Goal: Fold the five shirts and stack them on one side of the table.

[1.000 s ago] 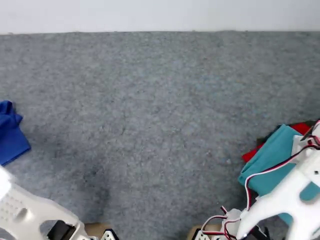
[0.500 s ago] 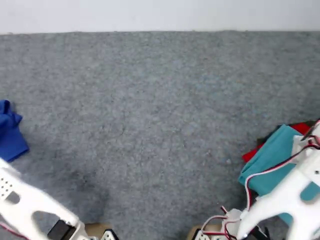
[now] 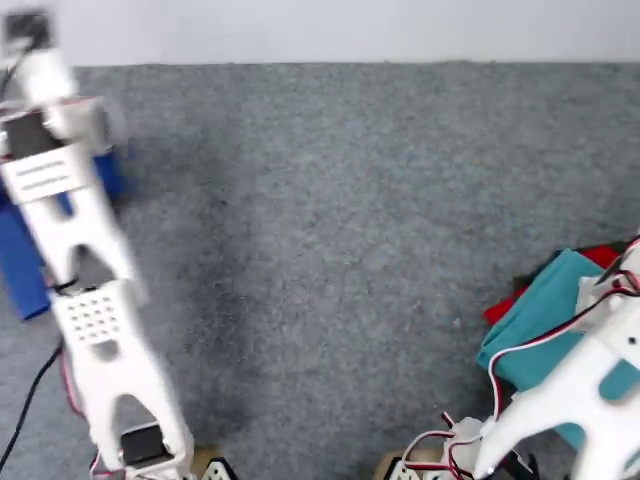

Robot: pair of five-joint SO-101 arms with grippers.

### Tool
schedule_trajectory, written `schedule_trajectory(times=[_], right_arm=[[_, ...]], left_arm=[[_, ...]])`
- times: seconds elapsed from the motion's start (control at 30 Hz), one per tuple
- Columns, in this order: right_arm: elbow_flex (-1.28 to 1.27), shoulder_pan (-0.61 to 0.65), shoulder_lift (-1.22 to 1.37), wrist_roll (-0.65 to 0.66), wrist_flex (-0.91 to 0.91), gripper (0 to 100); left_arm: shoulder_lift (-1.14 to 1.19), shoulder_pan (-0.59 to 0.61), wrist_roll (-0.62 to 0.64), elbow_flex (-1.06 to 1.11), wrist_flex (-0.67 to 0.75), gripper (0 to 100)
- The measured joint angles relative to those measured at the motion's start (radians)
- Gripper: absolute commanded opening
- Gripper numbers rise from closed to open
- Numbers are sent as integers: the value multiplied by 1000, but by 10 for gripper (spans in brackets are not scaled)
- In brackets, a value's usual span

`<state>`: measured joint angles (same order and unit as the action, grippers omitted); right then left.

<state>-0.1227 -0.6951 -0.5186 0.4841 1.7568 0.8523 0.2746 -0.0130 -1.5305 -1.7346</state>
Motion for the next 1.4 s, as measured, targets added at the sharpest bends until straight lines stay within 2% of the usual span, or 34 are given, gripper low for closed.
schedule_trajectory(times=[0.23,0.33,0.5,0.9,1.17,1.3,1.4], right_arm=[[-9,0,0,0,0,213],[-9,0,0,0,0,213],[-9,0,0,0,0,213],[-17,0,0,0,0,213],[-17,0,0,0,0,213],[-17,0,0,0,0,213],[-17,0,0,0,0,213]], left_arm=[[-364,-339,0,117,0,12],[-509,-433,-5,184,0,12],[-624,-431,-5,364,0,12],[-647,-428,-5,694,0,12],[-647,-431,-5,758,0,13],[-677,-519,-5,729,0,25],[-729,-681,-3,655,0,39]])
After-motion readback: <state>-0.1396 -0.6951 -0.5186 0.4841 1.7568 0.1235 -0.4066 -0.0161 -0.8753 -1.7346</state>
